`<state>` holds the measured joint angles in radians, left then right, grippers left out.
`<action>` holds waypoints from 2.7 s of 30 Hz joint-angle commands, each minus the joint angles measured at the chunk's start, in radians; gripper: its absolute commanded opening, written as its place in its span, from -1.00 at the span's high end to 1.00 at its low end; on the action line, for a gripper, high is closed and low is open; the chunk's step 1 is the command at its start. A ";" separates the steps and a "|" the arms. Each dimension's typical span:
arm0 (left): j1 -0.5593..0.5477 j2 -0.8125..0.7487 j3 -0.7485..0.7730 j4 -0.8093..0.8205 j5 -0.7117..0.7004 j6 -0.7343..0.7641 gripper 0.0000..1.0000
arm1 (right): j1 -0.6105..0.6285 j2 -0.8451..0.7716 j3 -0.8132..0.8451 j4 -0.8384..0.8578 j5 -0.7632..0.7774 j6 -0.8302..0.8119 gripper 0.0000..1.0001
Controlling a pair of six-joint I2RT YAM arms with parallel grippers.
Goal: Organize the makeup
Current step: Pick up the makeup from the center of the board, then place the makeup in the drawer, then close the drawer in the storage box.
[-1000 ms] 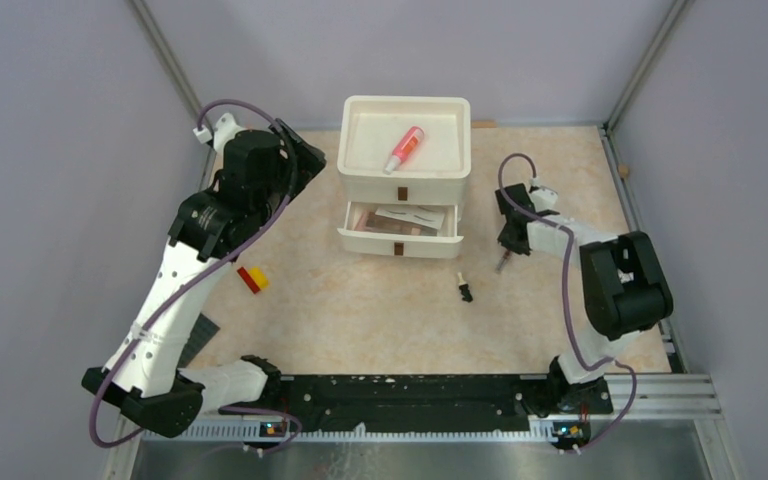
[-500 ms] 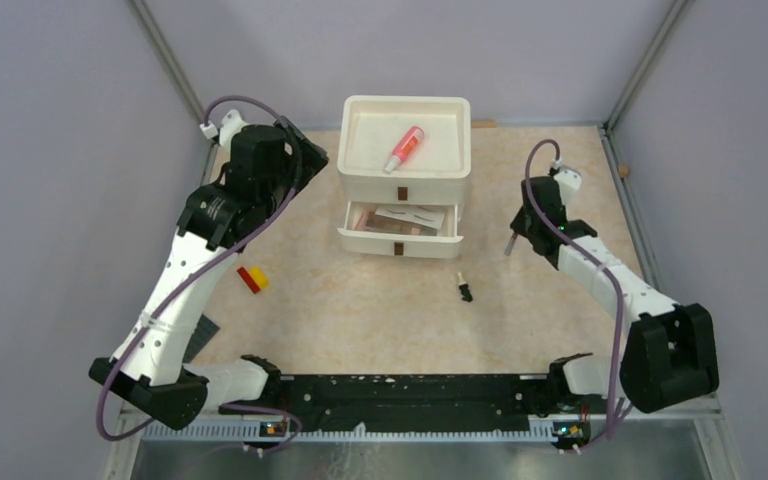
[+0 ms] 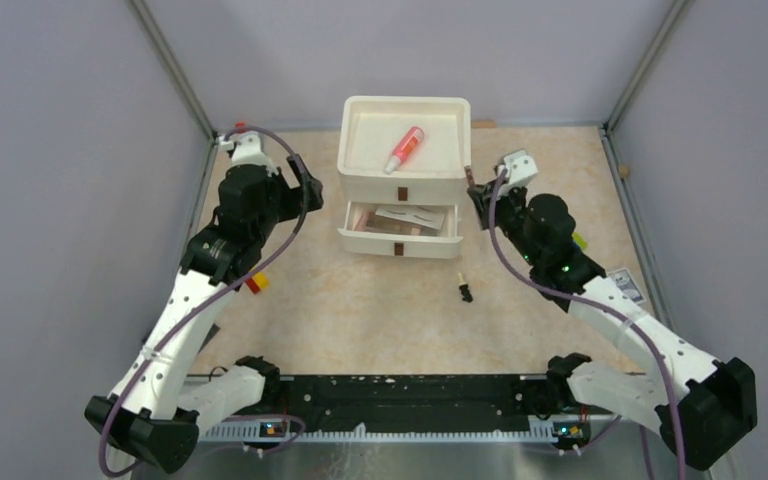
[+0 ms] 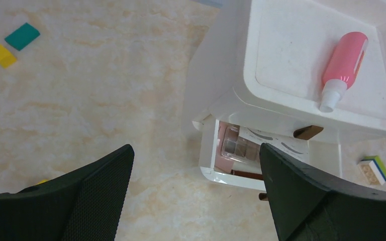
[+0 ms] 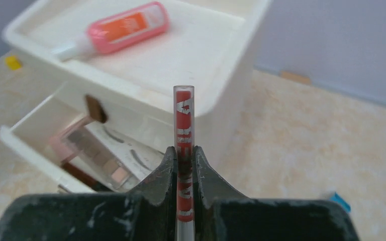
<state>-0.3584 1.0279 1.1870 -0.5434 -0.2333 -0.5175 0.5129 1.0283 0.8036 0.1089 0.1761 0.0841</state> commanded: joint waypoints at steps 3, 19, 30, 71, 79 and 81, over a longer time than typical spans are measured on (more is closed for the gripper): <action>0.034 -0.020 -0.051 0.120 0.016 0.215 -0.98 | 0.116 -0.070 -0.049 0.201 -0.496 -0.509 1.00; 0.080 -0.030 -0.238 0.259 0.068 0.229 -0.98 | 0.191 0.317 0.249 -0.099 -0.667 -0.944 0.43; 0.104 0.016 -0.165 0.310 0.158 0.220 -0.98 | 0.207 0.259 0.173 0.071 -0.501 -0.721 0.11; 0.012 0.676 0.300 0.547 0.278 0.400 0.56 | 0.360 0.443 -0.069 0.416 0.111 0.502 0.50; 0.009 0.665 0.266 0.518 0.295 0.395 0.96 | 0.341 0.557 -0.028 0.650 0.213 0.376 0.55; 0.007 0.664 0.265 0.510 0.297 0.389 0.96 | 0.333 0.582 -0.022 0.713 0.247 0.368 0.56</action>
<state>-0.3397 1.7065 1.4677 0.0124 -0.0582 -0.1356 0.8921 1.5665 0.6968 0.5724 0.2352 0.5220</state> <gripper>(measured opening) 0.226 0.227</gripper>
